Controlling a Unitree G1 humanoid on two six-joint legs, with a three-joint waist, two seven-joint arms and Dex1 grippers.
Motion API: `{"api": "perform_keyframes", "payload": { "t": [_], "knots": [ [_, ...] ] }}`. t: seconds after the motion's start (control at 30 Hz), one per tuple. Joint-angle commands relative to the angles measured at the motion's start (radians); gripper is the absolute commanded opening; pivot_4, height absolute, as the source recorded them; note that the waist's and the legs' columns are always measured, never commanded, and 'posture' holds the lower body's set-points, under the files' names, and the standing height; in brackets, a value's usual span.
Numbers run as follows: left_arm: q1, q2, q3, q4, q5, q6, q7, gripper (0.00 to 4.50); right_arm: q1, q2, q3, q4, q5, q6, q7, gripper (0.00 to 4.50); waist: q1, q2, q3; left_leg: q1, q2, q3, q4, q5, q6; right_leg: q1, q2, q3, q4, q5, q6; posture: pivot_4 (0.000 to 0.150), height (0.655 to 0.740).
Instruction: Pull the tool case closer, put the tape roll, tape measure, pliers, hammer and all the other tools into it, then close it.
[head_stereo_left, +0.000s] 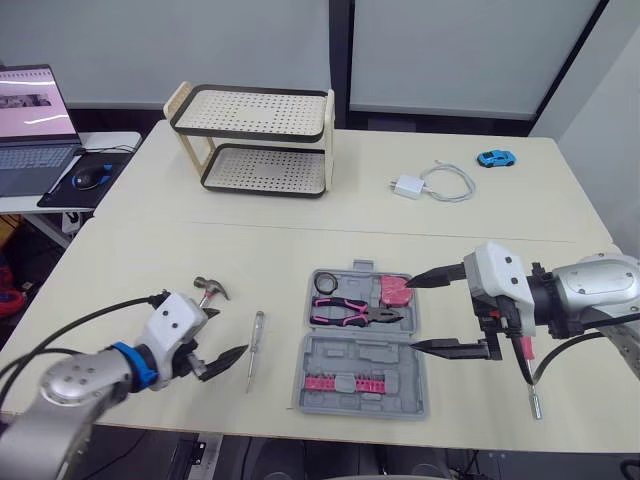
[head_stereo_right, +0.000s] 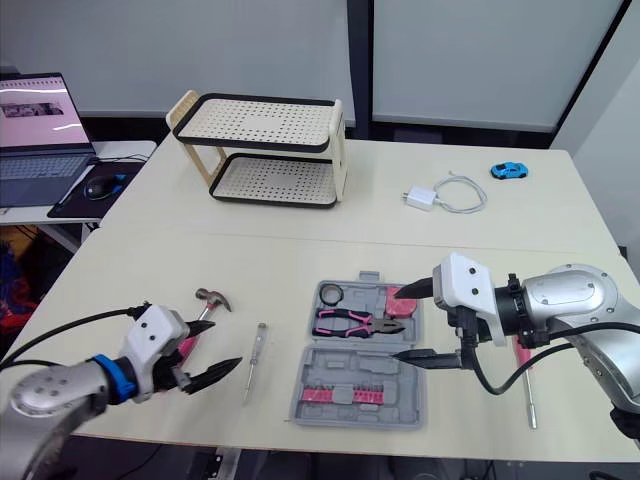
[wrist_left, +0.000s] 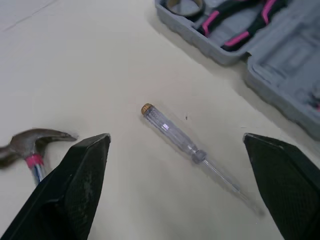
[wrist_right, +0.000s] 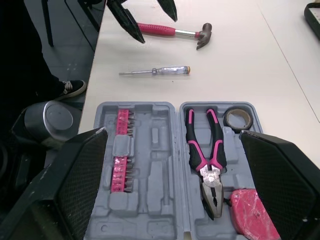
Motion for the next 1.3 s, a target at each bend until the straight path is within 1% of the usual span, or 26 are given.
{"api": "perform_keyframes", "payload": {
  "t": [0.03,0.17,0.27,0.33,0.43,0.53,0.67,0.73,0.8,0.93,1.03,1.07,1.2,1.3],
  "knots": [
    [-0.123,0.083,-0.024,0.219,0.040,-0.293,-0.225,4.43,0.006,0.003,-0.030,-0.049,0.029,0.010,-0.028,4.50,0.002,0.000,0.000,-0.001,0.000,0.000,0.000,0.000,0.000,-0.001,0.000,0.000,0.000,0.000,0.000,0.150,0.7350],
    [-0.402,0.154,-0.187,0.559,0.173,-0.727,-0.456,4.48,0.015,0.010,-0.022,-0.076,0.046,0.034,-0.063,4.50,0.002,0.000,0.000,-0.011,0.000,-0.001,0.001,0.000,0.000,-0.011,0.001,-0.001,0.001,0.001,0.001,0.150,0.7350],
    [-0.647,0.126,-0.348,0.790,0.268,-1.096,-0.587,4.48,0.020,0.014,-0.008,-0.091,0.050,0.066,-0.099,4.50,0.002,0.000,0.000,-0.013,0.000,-0.001,0.001,0.000,0.000,-0.013,0.001,-0.001,0.001,0.001,0.001,0.150,0.7350],
    [-0.787,0.096,-0.469,0.896,0.283,-1.266,-0.627,4.48,0.017,0.023,0.001,-0.106,0.060,0.101,-0.133,4.50,0.000,0.000,0.000,-0.014,0.000,0.000,0.001,0.000,0.000,-0.013,0.001,-0.002,0.001,0.001,0.001,0.150,0.7350],
    [-0.953,0.067,-0.665,1.021,0.291,-1.449,-0.632,4.48,0.003,0.036,0.010,-0.125,0.100,0.170,-0.176,4.50,-0.002,0.000,0.000,-0.015,0.000,-0.001,0.001,0.000,0.000,-0.013,0.001,-0.002,0.002,0.001,0.001,0.150,0.7350],
    [-1.081,0.026,-0.835,1.127,0.286,-1.570,-0.632,4.48,-0.011,0.045,0.026,-0.145,0.122,0.217,-0.211,4.50,-0.010,0.000,0.000,-0.015,0.000,-0.001,0.001,0.000,0.000,-0.013,0.001,-0.002,0.002,0.001,0.001,0.150,0.7350],
    [-1.195,-0.052,-0.987,1.267,0.312,-1.687,-0.632,4.48,-0.013,0.050,0.039,-0.169,0.138,0.241,-0.237,4.50,-0.014,0.000,0.000,-0.015,0.000,-0.001,0.002,0.000,0.001,-0.013,0.001,-0.002,0.003,0.001,0.001,0.150,0.7350],
    [-1.226,-0.083,-1.036,1.330,0.325,-1.743,-0.630,4.48,-0.014,0.052,0.037,-0.175,0.145,0.250,-0.246,4.50,-0.019,0.000,0.000,-0.015,0.000,-0.001,0.003,0.000,0.001,-0.013,0.001,-0.002,0.004,0.002,0.001,0.150,0.7350],
    [-1.253,-0.119,-1.073,1.394,0.365,-1.796,-0.607,4.48,-0.016,0.054,0.038,-0.179,0.151,0.256,-0.253,4.50,-0.024,-0.001,0.000,-0.015,0.000,-0.001,0.003,0.000,0.001,-0.013,0.001,-0.002,0.004,0.002,0.001,0.150,0.7350],
    [-1.295,-0.201,-1.099,1.491,0.505,-1.849,-0.534,4.48,-0.017,0.053,0.031,-0.190,0.173,0.268,-0.266,4.50,-0.025,-0.001,0.000,-0.015,0.000,-0.002,0.003,0.000,0.001,-0.012,0.001,-0.003,0.004,0.002,0.002,0.150,0.7350],
    [-1.306,-0.236,-1.101,1.517,0.615,-1.851,-0.458,3.93,-0.014,0.047,0.026,-0.198,0.186,0.274,-0.272,4.50,-0.025,-0.001,0.000,-0.016,0.000,-0.002,0.004,0.000,0.001,-0.012,0.001,-0.003,0.004,0.002,0.002,0.150,0.7350],
    [-1.309,-0.248,-1.100,1.525,0.657,-1.851,-0.429,3.68,-0.012,0.045,0.023,-0.200,0.192,0.276,-0.273,4.50,-0.025,-0.001,0.000,-0.016,0.000,-0.002,0.004,0.000,0.001,-0.012,0.001,-0.003,0.004,0.002,0.002,0.150,0.7350],
    [-1.327,-0.270,-1.097,1.536,0.840,-1.850,-0.295,2.39,-0.007,0.032,0.012,-0.206,0.210,0.284,-0.276,4.50,-0.026,-0.001,0.000,-0.015,0.000,-0.002,0.004,0.000,0.001,-0.012,0.001,-0.003,0.004,0.002,0.002,0.150,0.7350],
    [-1.342,-0.267,-1.104,1.523,0.992,-1.841,-0.160,1.43,-0.002,0.023,0.007,-0.208,0.218,0.283,-0.277,4.50,-0.026,-0.001,0.000,-0.015,0.000,-0.002,0.005,0.000,0.001,-0.012,0.001,-0.003,0.005,0.002,0.003,0.150,0.7350]
  ]
}}
